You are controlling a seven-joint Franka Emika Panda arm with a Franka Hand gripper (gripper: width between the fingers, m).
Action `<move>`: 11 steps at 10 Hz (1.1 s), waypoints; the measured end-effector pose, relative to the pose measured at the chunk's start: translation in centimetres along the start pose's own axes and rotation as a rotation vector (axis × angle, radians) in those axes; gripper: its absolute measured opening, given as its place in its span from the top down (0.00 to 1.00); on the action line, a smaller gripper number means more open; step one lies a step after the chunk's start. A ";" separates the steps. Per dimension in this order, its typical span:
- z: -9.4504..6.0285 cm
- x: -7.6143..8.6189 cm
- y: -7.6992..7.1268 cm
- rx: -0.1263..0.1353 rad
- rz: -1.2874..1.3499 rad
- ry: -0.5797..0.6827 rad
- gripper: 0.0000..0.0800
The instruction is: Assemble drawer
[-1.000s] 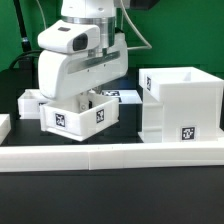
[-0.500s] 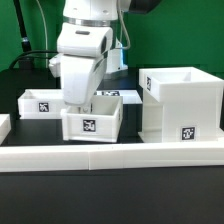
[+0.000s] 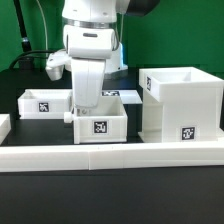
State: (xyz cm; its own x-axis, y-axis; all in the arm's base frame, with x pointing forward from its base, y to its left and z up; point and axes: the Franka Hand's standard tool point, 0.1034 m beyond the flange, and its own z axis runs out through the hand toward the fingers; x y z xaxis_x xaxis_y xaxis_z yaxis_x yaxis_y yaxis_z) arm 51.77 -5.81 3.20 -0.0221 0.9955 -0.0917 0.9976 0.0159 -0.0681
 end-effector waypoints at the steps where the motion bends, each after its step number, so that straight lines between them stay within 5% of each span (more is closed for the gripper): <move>1: 0.2 0.4 0.4 0.010 -0.010 0.001 0.95; 4: 0.4 0.2 0.5 -0.029 0.000 0.001 0.95; 5: 0.5 0.2 0.5 -0.024 0.005 0.001 0.95; 7: 0.5 0.2 0.7 -0.067 0.016 0.002 0.95; 10: 0.6 0.5 0.9 -0.056 0.023 0.004 0.95; 11: 0.5 1.0 1.5 -0.078 0.022 0.005 0.95</move>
Offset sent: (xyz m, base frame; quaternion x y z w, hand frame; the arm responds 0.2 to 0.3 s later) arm 0.0000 0.0000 0.0000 -0.0650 0.0000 0.0000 0.9979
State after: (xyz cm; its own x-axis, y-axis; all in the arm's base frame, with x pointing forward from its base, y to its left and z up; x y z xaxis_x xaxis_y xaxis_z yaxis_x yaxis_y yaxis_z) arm 53.17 -4.83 2.55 -0.0002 0.9962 -0.0869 0.9999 0.0013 0.0117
